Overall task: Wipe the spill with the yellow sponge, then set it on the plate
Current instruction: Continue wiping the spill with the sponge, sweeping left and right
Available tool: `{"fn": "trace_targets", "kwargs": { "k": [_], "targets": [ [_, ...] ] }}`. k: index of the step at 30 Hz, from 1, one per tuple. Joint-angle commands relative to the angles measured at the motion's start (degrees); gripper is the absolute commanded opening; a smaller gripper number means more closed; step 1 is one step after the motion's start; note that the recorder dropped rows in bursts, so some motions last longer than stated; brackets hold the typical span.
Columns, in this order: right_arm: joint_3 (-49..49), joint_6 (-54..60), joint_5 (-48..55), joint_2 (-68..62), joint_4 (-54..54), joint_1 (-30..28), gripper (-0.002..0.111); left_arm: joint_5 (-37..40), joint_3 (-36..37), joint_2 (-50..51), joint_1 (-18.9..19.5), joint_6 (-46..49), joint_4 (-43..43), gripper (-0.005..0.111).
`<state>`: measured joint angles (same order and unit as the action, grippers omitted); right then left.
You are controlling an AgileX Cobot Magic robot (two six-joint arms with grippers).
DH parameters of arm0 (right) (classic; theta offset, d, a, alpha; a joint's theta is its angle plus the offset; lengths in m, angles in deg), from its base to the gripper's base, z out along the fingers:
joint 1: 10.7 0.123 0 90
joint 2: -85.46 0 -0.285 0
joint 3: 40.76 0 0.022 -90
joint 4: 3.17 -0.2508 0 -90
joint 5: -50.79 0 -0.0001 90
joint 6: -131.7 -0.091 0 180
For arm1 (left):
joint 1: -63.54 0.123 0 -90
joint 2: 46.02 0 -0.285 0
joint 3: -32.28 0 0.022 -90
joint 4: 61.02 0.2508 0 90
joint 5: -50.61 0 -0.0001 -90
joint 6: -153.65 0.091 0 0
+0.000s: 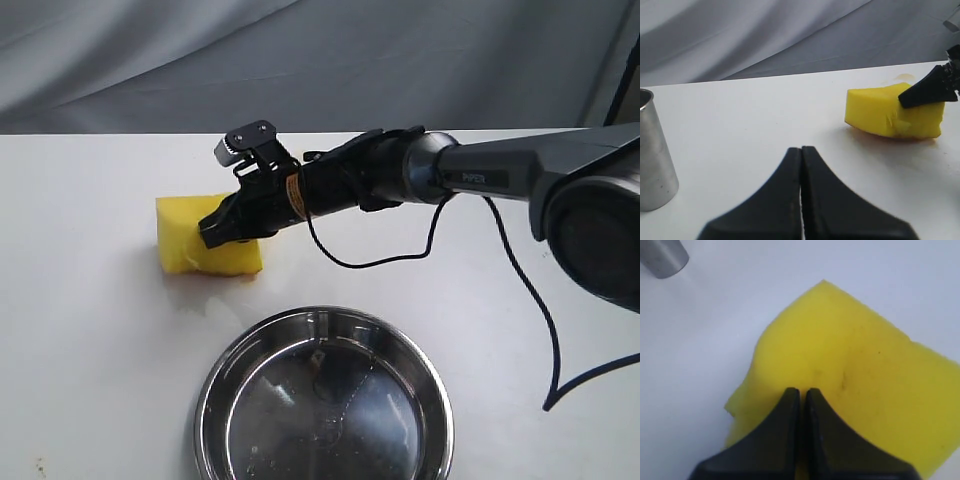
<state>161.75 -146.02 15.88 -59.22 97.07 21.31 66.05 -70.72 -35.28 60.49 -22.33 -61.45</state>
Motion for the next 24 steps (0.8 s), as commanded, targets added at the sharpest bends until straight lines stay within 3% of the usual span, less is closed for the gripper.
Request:
{"fn": "trace_targets", "kwargs": {
  "k": [1, 13, 24],
  "targets": [
    [0.05, 0.49, 5.24, 4.28, -0.29, -0.1, 0.001, -0.14, 0.22, -0.25, -0.28, -0.07, -0.44, 0.0],
    [0.05, 0.49, 29.47, 3.98, -0.29, -0.1, 0.001, -0.14, 0.22, -0.25, -0.28, -0.07, -0.44, 0.0],
    [0.05, 0.49, 29.36, -1.76, -0.29, -0.1, 0.001, -0.14, 0.22, -0.25, -0.28, -0.07, -0.44, 0.0]
  ]
}}
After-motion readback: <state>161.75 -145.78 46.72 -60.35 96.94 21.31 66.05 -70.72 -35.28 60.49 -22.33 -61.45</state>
